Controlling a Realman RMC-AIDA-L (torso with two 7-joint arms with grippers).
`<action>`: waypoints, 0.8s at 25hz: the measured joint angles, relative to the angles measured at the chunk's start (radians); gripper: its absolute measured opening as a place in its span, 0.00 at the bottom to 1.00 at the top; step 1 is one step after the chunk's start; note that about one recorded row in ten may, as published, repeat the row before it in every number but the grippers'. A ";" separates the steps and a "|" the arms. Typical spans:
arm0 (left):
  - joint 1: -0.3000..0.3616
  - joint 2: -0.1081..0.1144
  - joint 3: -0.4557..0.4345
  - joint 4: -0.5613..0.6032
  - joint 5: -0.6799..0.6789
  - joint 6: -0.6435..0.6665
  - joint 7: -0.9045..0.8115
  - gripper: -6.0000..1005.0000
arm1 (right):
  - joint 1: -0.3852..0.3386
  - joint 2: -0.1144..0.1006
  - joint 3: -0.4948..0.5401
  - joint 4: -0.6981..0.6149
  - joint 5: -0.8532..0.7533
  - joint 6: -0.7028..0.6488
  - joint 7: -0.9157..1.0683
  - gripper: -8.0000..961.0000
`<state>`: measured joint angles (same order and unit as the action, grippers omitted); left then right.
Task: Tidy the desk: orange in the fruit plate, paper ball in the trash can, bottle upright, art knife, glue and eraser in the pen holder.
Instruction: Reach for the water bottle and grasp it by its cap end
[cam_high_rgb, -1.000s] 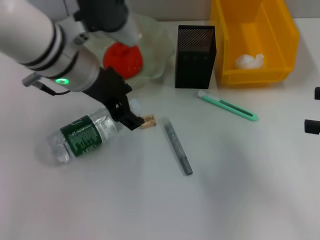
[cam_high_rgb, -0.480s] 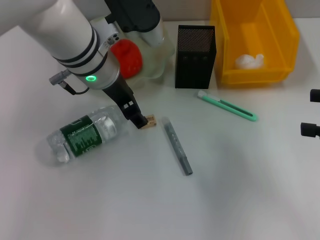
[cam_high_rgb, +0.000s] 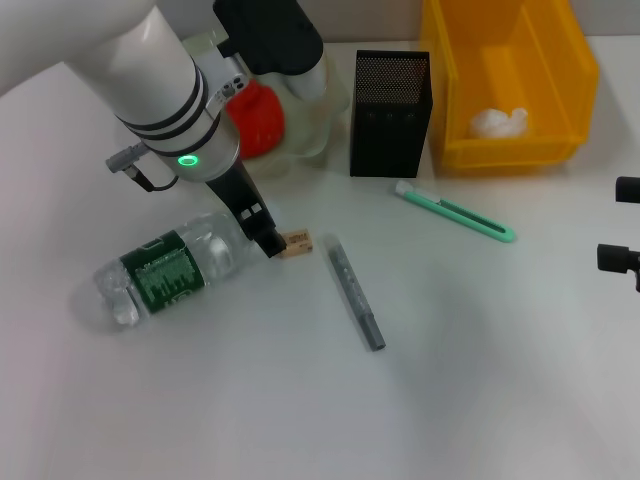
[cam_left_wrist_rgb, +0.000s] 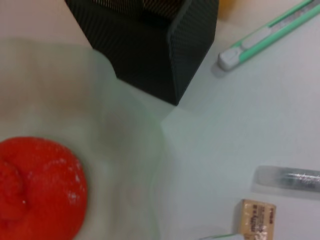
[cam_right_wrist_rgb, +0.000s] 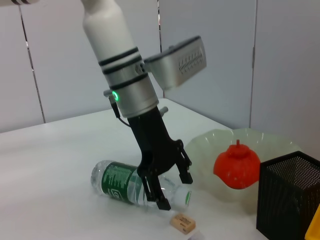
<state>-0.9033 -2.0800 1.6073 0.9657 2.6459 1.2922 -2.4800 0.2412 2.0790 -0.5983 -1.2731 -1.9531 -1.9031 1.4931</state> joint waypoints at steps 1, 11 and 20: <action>-0.010 0.000 0.001 -0.023 0.000 -0.010 0.002 0.80 | 0.002 0.000 0.000 0.000 0.000 0.000 0.000 0.79; -0.065 0.000 0.007 -0.127 0.001 -0.060 0.009 0.80 | 0.022 0.003 0.000 0.020 -0.003 0.004 -0.001 0.78; -0.074 0.000 0.035 -0.149 0.002 -0.079 0.013 0.80 | 0.036 0.002 -0.002 0.024 -0.004 0.007 -0.001 0.77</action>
<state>-0.9776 -2.0800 1.6423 0.8171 2.6474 1.2134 -2.4672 0.2771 2.0810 -0.5999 -1.2488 -1.9572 -1.8960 1.4925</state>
